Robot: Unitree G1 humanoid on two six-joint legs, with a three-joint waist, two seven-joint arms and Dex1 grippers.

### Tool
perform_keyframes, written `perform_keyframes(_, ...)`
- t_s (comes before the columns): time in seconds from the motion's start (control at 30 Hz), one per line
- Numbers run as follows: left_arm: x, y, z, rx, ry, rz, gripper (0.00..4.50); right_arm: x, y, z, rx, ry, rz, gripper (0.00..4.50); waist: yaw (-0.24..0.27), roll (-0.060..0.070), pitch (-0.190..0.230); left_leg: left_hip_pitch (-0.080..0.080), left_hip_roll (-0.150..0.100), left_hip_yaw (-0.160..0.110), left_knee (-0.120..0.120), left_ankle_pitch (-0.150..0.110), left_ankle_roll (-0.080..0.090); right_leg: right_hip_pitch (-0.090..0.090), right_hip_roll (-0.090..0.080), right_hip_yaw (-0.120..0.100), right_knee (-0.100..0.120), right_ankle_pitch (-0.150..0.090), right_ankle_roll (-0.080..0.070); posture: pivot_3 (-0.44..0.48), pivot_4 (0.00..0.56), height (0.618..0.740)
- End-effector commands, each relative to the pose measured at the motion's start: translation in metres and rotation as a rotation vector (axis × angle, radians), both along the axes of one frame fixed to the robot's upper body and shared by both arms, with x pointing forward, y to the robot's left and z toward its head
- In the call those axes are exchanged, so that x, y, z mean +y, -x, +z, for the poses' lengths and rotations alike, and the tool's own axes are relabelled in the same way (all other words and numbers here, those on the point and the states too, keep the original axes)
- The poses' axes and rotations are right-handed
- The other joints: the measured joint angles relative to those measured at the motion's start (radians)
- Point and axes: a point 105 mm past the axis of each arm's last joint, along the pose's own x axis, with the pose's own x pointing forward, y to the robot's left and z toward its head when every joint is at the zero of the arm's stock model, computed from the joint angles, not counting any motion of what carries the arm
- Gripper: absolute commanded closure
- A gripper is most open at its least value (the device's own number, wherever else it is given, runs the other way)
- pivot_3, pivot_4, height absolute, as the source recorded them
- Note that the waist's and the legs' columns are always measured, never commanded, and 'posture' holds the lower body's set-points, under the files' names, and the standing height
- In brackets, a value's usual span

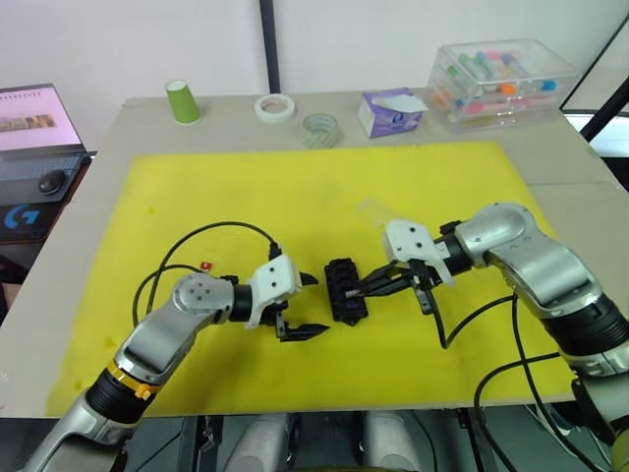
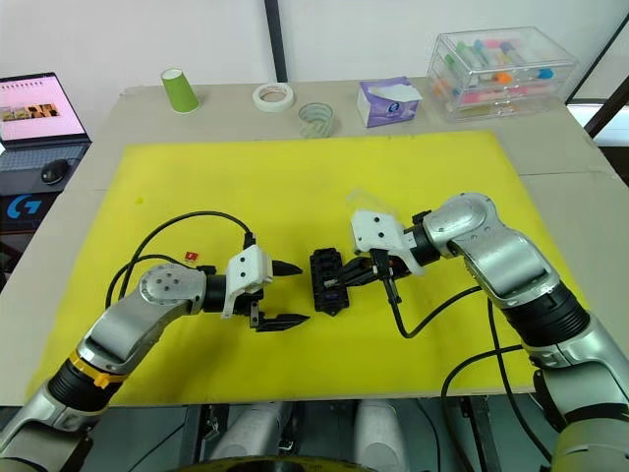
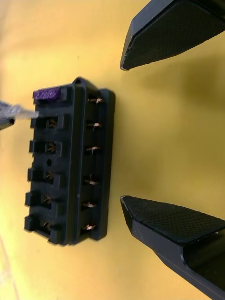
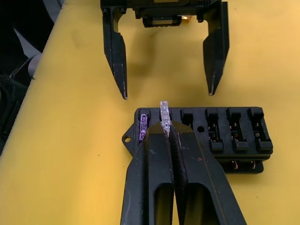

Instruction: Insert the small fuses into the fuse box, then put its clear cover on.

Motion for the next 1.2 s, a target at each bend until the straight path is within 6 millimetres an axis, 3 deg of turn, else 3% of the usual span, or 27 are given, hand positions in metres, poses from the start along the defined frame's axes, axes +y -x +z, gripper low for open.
perform_keyframes(0.03, -0.005, -0.002, 0.009, -0.043, 0.014, -0.011, 0.03, 0.0, -0.001, 0.005, -0.029, -0.01, 0.009, 4.5, 0.002, 0.0, 0.0, 0.0, 0.0, 0.0, 0.0, 0.0, 0.0, 0.0, 0.0, 0.0, 0.0, 0.0, 0.0, 0.0, 0.15, 0.74)
perform_keyframes(0.7, -0.006, 0.0, 0.008, -0.06, 0.007, -0.017, 0.03, -0.001, -0.007, -0.003, -0.007, -0.025, -0.04, 4.5, 0.002, 0.0, 0.0, 0.0, 0.0, 0.0, 0.0, 0.0, 0.0, 0.0, 0.0, 0.0, 0.0, 0.0, 0.0, 0.0, 0.15, 0.74)
perform_keyframes(0.97, -0.007, 0.0, 0.01, -0.064, 0.012, -0.016, 0.03, -0.003, -0.008, -0.027, -0.009, 0.036, -0.059, 4.5, 0.001, 0.0, 0.0, 0.0, 0.0, 0.0, 0.0, 0.0, 0.0, 0.0, 0.0, 0.0, 0.0, 0.0, 0.0, 0.0, 0.15, 0.74)
perform_keyframes(1.2, -0.007, -0.001, 0.01, -0.066, 0.013, -0.016, 0.03, -0.006, -0.01, -0.031, -0.041, 0.08, -0.047, 4.5, -0.001, -0.002, -0.002, 0.002, 0.0, 0.0, 0.0, 0.0, 0.0, 0.002, 0.0, 0.0, 0.0, 0.0, 0.0, 0.0, 0.15, 0.74)
